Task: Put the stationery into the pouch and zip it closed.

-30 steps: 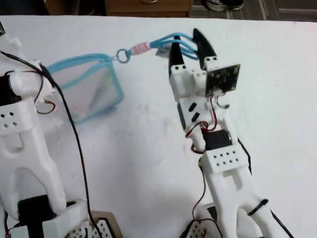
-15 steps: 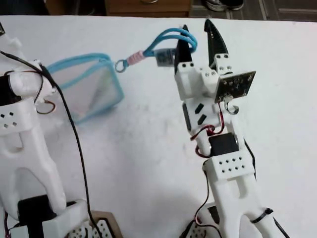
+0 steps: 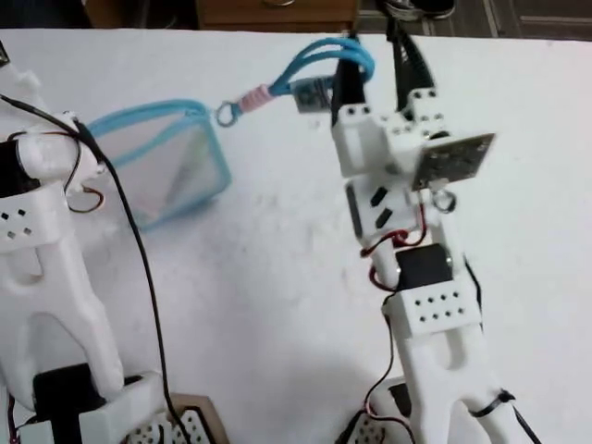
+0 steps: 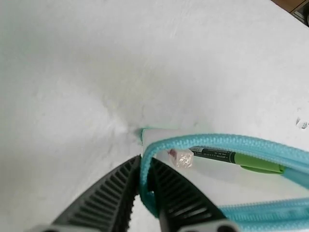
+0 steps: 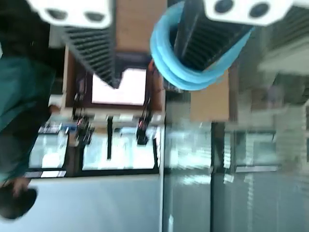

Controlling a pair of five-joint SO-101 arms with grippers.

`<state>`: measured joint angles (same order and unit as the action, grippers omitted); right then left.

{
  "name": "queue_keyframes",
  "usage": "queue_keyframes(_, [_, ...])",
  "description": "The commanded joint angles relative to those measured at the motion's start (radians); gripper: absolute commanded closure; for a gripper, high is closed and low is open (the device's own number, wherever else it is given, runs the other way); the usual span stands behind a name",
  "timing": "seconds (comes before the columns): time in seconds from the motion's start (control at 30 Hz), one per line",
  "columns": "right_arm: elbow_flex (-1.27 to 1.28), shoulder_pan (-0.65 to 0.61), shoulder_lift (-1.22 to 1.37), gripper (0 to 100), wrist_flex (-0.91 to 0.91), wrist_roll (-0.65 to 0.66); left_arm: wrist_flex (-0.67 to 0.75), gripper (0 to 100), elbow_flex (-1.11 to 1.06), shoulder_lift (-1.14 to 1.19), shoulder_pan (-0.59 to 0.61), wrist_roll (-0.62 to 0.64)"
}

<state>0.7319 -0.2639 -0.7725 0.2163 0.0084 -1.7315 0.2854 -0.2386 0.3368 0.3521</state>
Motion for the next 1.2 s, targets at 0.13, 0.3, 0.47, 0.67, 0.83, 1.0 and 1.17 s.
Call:
queue_keyframes(0.13, [-0.201,0.033,-0.033,98.1,-0.117,-0.009,0.011,98,0.018,0.022,0.001,-0.011])
queue_keyframes(0.3, [-0.321,0.031,-0.031,98.1,-0.255,-0.011,0.031,86,0.043,0.021,-0.008,-0.017])
queue_keyframes(0.47, [-0.456,-0.039,-0.024,98.1,-0.403,-0.011,0.066,76,0.207,0.028,-0.128,-0.117])
queue_keyframes(0.67, [-0.494,-0.216,-0.022,98.1,-0.516,-0.005,0.106,75,0.354,0.03,-0.249,-0.193])
queue_keyframes(0.83, [-0.486,-0.243,0.033,98.1,-0.539,-0.009,0.138,73,0.377,0.028,-0.271,-0.203])
queue_keyframes(1.0, [-0.486,-0.242,0.108,98.1,-0.463,-0.009,0.087,73,0.497,0.021,-0.117,-0.021])
queue_keyframes(1.17, [-0.568,-0.242,0.174,98.1,-0.427,-0.009,-0.06,76,0.698,0.019,-0.035,-0.075])
